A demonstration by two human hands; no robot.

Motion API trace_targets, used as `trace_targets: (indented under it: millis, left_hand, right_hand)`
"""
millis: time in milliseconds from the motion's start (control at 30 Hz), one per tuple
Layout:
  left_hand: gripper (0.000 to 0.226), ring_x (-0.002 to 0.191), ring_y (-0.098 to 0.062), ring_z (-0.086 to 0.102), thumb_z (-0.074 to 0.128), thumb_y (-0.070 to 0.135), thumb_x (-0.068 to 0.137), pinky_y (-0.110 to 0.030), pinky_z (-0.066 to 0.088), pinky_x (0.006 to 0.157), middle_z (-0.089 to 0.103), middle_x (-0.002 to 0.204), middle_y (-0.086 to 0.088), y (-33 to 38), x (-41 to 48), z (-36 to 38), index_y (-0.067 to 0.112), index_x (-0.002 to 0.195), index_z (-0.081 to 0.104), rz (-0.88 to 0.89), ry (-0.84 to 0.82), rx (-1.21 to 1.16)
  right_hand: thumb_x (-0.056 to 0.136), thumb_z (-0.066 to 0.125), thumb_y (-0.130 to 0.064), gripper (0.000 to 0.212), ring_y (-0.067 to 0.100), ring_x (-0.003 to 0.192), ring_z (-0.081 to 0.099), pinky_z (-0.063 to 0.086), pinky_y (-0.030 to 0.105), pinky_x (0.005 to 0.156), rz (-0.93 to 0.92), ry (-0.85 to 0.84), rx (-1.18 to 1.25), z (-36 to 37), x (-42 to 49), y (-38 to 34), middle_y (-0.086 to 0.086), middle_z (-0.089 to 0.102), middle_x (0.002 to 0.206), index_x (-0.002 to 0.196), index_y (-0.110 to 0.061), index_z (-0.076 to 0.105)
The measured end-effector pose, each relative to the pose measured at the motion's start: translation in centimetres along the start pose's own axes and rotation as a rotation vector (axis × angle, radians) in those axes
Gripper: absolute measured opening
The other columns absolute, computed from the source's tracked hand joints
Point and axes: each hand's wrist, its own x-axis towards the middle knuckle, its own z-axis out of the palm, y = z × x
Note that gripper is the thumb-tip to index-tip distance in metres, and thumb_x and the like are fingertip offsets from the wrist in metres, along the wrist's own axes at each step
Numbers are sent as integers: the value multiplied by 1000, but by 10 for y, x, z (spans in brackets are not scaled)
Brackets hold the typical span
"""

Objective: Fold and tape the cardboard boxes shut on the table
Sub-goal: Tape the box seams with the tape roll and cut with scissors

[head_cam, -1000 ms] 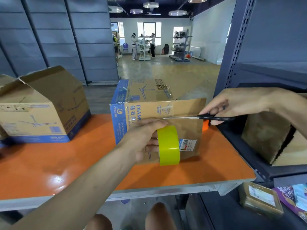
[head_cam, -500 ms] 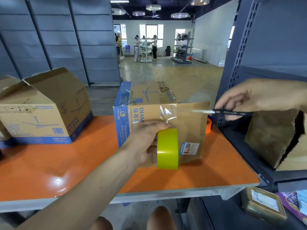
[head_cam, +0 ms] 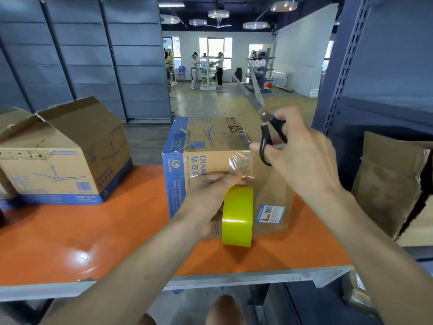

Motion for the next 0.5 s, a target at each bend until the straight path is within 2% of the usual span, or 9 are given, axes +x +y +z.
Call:
trace_targets:
  millis: [67,100,200,300,367,433,467,500]
  left_hand:
    - [29,65,-16,68,75,43,88,-28,57,63,76,81,-9,2,0,1,16,79,81,8,14,-17]
    - [31,70,-20,69,75,43,89,-32,58,69,77,86,-12,3,0,1,13,80,81,15,13,-21]
    - [33,79,-27,70,74,40,91,-46,60,84,77,91,-16,6,0,2,12,77,81,29,15,-24]
    - [35,84,-31,71,72,40,93,-51,58,89,78,92,-16,9,0,2,8,82,81,32,23,0]
    - [40,83,-28,73,70,43,94,-44,60,85,78,89,-11,9,1,3,6,83,81,23,40,20]
    - [47,70,-17,71,67,48,95,-28,60,68,78,80,-5,6,2,4,6,80,81,10,48,47]
    - [48,67,-15,71,65,49,96,-23,59,62,78,79,-4,5,1,5,7,80,82,7,43,58]
    - [48,70,-17,72,64,49,97,-24,59,64,78,81,-4,6,0,6,7,82,82,6,34,60]
  right_hand:
    - [83,70,-60,49,36,84,68,37,36,64,21,-17,-23,4,-7,-1,-15,65,86,114,-36,41]
    - [83,69,-61,48,34,90,68,36,35,65,21,-26,-24,7,-9,-2,-14,69,94,116,-38,43]
    - [82,72,-56,48,20,109,63,36,32,70,56,-73,61,11,-12,-1,-13,69,112,122,-42,49]
    - [83,76,-48,45,8,108,60,39,28,76,146,-162,237,12,-6,1,-16,71,107,120,-41,53]
    - [85,76,-43,40,9,98,64,43,29,76,176,-163,282,14,-2,1,-17,72,98,118,-39,54]
    - [86,75,-41,38,9,93,64,44,29,76,176,-154,280,16,1,-3,-16,71,91,116,-38,53]
    - [86,75,-41,37,9,92,64,46,30,76,176,-152,276,17,1,-4,-16,70,89,115,-38,53]
    - [86,75,-42,36,10,92,64,49,32,78,179,-154,278,17,2,-6,-16,70,88,114,-37,54]
